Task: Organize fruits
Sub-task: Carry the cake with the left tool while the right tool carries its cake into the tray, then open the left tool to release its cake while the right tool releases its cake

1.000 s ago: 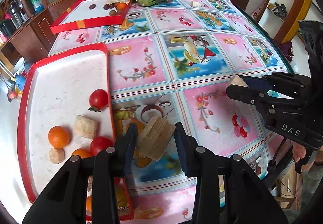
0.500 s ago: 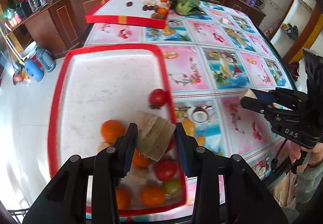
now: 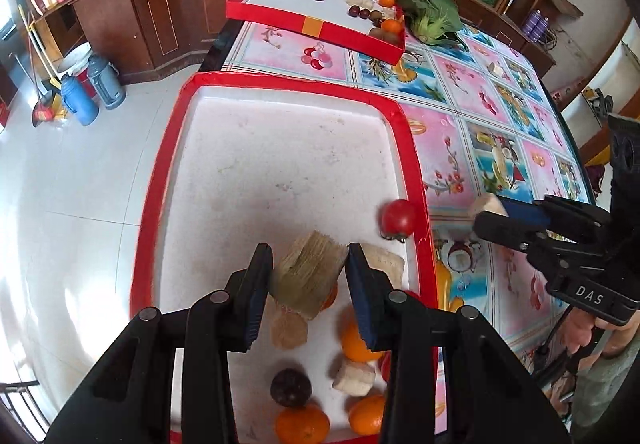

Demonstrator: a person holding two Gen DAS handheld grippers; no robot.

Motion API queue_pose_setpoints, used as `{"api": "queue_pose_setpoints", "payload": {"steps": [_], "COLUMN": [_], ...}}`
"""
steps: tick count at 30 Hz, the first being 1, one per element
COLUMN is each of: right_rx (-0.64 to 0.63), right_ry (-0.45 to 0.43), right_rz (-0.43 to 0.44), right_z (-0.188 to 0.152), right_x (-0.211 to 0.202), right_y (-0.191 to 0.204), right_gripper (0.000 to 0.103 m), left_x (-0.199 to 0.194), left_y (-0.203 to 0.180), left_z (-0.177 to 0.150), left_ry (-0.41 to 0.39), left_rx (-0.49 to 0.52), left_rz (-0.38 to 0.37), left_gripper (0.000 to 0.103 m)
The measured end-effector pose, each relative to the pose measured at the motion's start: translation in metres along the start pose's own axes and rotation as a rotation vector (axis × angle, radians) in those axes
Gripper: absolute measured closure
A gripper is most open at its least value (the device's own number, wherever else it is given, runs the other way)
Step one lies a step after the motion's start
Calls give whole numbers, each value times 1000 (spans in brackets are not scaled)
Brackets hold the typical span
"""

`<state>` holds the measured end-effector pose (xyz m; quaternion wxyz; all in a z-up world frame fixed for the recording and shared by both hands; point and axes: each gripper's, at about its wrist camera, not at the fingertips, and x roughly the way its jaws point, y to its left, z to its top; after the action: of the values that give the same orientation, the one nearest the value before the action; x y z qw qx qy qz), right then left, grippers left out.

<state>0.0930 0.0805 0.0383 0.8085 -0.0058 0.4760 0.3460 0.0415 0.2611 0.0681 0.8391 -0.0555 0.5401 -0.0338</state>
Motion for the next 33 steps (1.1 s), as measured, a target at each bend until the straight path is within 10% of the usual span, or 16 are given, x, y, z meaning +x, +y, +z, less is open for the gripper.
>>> {"api": "queue_pose_setpoints", "payload": {"steps": [33], "right_rx": [-88], "right_ry": [106], "right_rz": [-78], "right_z": [46], "right_x": [99], "right_y": [16], "right_gripper": [75], "left_x": [48], "left_y": [-13], "left_z": [6], "left_ry": [23], "left_rx": [60], "left_rz": [32], "left_gripper": [68]}}
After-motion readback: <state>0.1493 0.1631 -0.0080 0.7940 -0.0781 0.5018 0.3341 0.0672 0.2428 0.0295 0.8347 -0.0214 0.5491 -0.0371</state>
